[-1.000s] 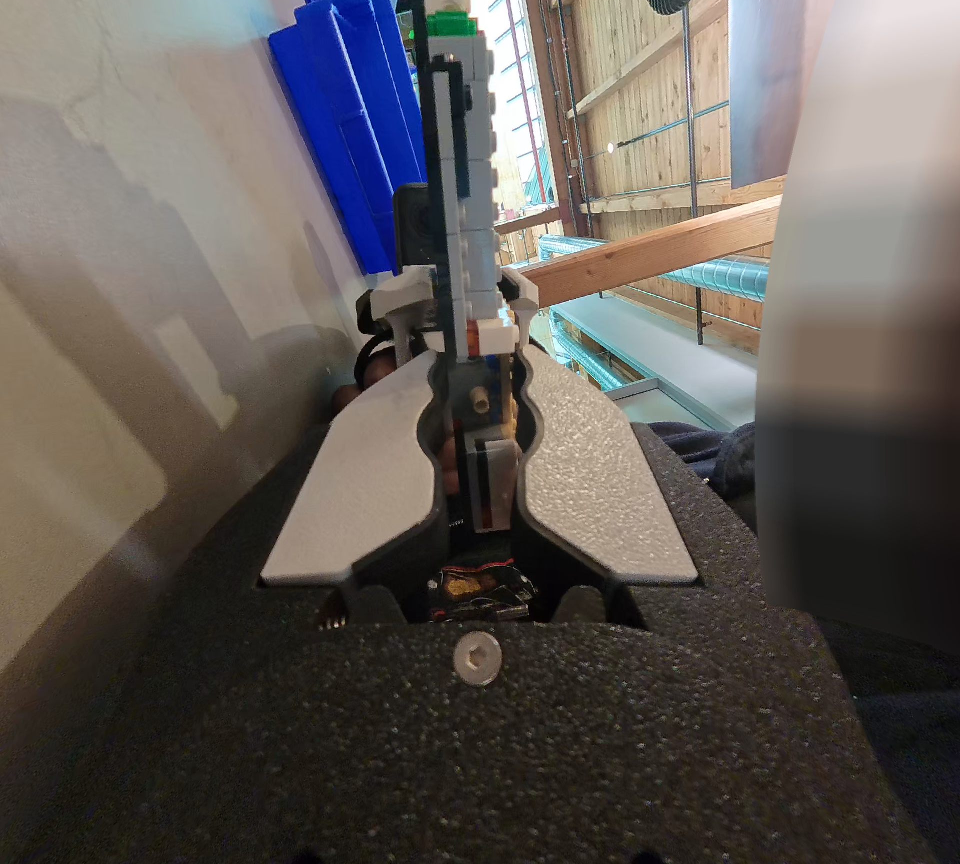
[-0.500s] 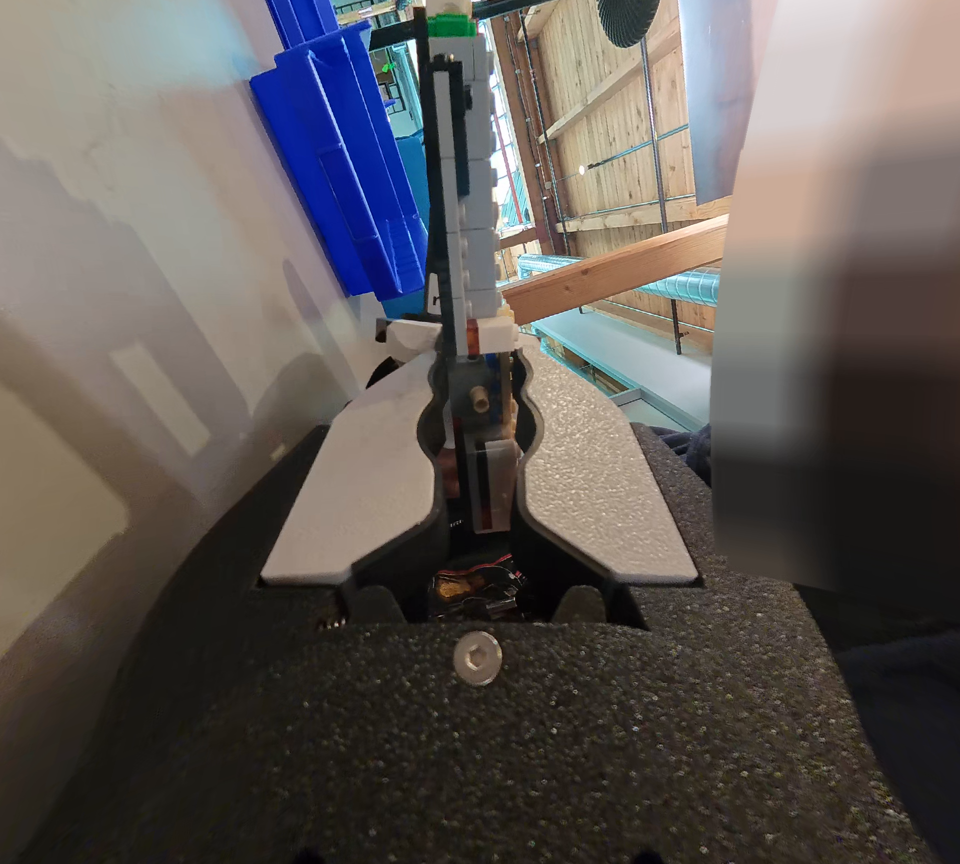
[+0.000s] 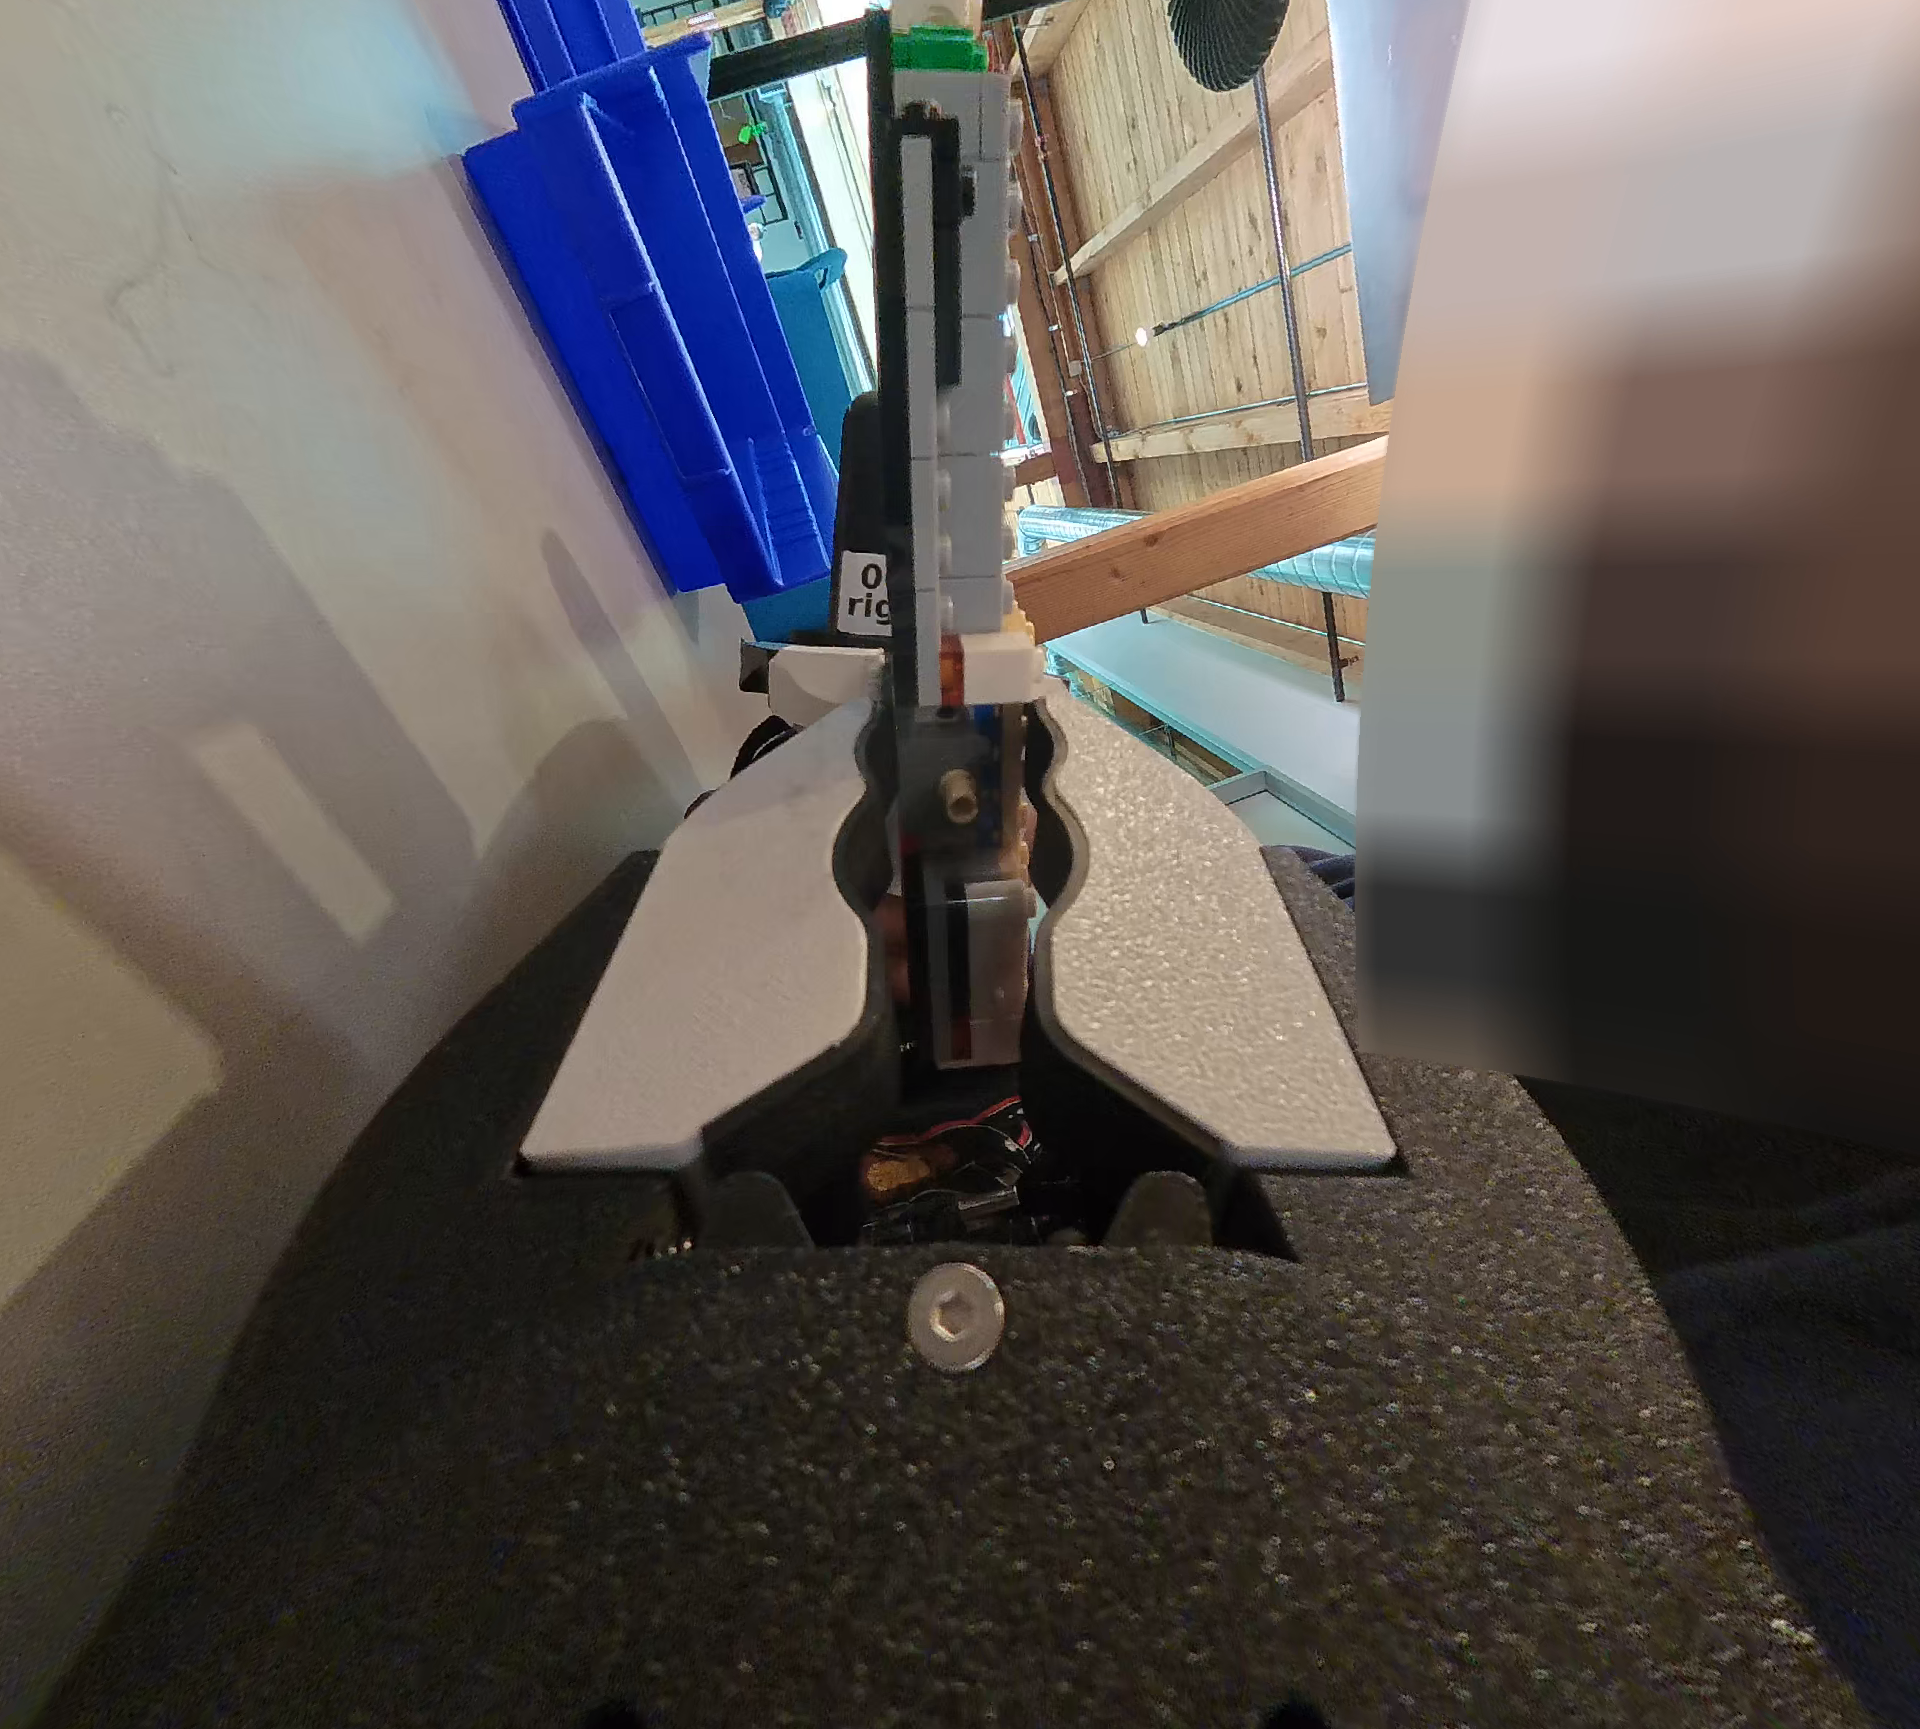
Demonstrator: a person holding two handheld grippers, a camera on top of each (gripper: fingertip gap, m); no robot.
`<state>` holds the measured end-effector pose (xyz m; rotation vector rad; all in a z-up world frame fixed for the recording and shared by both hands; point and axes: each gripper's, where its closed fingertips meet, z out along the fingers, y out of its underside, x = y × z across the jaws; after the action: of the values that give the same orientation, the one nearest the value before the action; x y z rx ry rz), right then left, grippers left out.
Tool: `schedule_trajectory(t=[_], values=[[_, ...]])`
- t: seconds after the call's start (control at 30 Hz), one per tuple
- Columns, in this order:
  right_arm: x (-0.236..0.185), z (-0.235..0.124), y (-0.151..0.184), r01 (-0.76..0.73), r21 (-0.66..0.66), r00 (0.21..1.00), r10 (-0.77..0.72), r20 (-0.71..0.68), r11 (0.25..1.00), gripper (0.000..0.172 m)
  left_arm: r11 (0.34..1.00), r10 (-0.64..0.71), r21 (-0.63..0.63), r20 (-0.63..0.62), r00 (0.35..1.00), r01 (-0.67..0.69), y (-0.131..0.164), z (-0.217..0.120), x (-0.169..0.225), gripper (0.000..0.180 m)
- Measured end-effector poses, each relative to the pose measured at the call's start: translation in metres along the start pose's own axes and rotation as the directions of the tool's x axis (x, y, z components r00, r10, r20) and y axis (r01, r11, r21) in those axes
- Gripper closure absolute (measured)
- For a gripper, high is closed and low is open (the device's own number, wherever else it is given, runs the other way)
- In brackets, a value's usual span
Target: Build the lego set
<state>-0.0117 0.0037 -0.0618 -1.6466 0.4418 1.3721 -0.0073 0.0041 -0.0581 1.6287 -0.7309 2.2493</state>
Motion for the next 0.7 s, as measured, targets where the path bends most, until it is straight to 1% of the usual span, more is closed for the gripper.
schedule_trajectory(t=[0.43,0.5,0.57,0.7], values=[[-0.0004,-0.0003,-0.0005,0.003,-0.007,1.000,-0.003,0.005,1.000,0.147,1.000,0.001,0.001,-0.008,1.000,-0.001,-0.0002,0.0001,0.0005,0.157],[0.0003,0.0008,-0.0032,0.004,0.018,1.000,-0.004,-0.004,1.000,0.147,1.000,-0.003,0.013,-0.009,1.000,0.003,-0.0023,-0.0002,-0.0001,0.157],[0.0029,0.0013,-0.0032,0.007,0.015,1.000,-0.007,-0.022,1.000,0.145,1.000,0.001,0.015,0.002,1.000,-0.001,-0.0034,-0.0010,-0.0019,0.157],[0.0006,-0.0003,0.0033,0.025,-0.041,0.999,-0.026,-0.027,0.999,0.126,0.999,0.002,0.034,0.008,1.000,-0.002,-0.0065,-0.0025,-0.0030,0.157]])
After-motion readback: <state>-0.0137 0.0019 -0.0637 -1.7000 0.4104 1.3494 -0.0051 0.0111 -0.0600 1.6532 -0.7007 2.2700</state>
